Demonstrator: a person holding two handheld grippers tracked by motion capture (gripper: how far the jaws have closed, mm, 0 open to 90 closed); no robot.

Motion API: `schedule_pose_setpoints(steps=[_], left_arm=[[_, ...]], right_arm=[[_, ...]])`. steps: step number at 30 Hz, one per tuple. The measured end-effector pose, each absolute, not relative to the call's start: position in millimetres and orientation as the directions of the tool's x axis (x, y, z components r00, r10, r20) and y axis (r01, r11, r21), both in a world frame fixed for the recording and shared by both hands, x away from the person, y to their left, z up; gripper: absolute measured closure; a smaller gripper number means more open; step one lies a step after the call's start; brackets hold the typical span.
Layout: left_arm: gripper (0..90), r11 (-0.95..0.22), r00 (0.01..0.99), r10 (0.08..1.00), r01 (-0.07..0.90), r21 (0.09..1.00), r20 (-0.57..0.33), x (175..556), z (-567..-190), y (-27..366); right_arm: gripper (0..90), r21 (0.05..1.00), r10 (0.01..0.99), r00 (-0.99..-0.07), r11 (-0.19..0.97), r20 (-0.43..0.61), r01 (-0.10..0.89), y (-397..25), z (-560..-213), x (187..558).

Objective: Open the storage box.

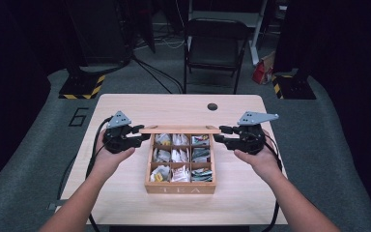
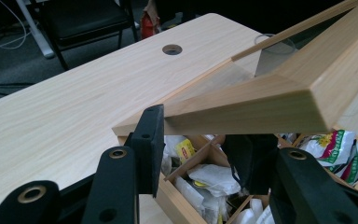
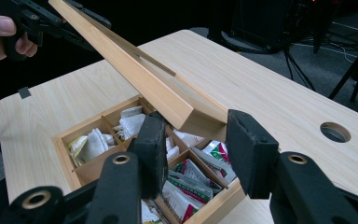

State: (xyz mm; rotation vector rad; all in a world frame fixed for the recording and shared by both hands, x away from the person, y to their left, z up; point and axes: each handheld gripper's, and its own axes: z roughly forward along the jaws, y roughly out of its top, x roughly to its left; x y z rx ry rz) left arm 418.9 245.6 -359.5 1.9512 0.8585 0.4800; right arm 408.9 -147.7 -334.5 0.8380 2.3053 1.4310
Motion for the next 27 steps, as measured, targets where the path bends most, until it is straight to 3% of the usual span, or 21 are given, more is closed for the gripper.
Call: schedule_pose_setpoints(steps=[27], left_arm=[[59.5, -0.326, 0.676, 0.737, 0.383, 0.864, -0.021, 447.7, -338.8, 244.6]], right_arm=[[54.0, 0.867, 0.683, -0.729, 0.344, 0.032, 0.360, -143.0, -354.9, 451.3]])
